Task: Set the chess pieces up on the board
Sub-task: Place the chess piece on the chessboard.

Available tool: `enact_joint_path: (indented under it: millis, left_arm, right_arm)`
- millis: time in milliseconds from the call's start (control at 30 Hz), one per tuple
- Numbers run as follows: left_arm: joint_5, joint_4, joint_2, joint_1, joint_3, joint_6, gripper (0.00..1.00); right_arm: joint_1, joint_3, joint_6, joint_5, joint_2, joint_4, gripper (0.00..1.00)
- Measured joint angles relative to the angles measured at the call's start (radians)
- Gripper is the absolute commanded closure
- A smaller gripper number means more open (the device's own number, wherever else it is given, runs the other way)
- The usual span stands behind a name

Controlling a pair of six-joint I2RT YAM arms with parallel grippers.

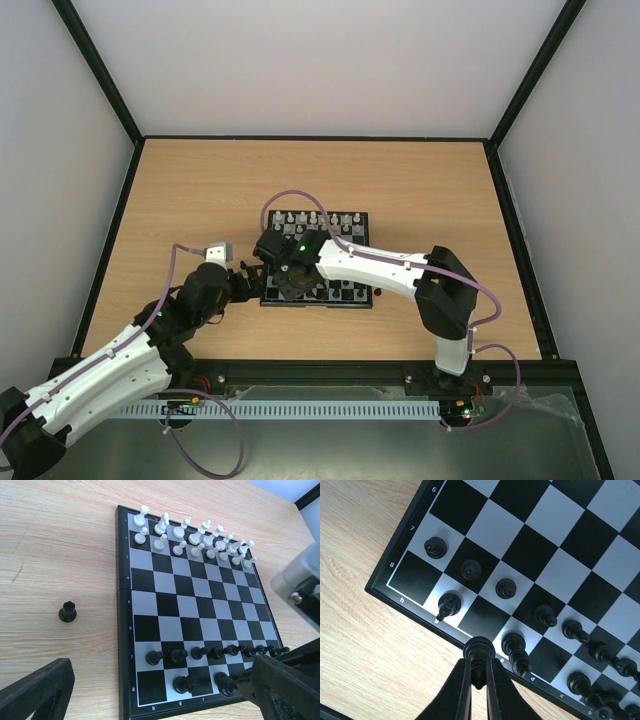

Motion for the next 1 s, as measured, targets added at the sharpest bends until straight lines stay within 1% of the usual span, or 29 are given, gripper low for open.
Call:
enact_joint_path:
  millis: [333,1000]
  left_arm:
    - [0.0,0.0,-0.006,0.0,0.0,-0.001,0.01]
    - [-0.001,-0.003,-0.017,0.0,-0.005,-0.004,0.01]
  right_arm:
    - [0.0,-0.018,0.0,-0.021,0.034,0.043,0.96]
    - [0.0,-0.032,0.0,-0.004,0.063,0.076,0.96]
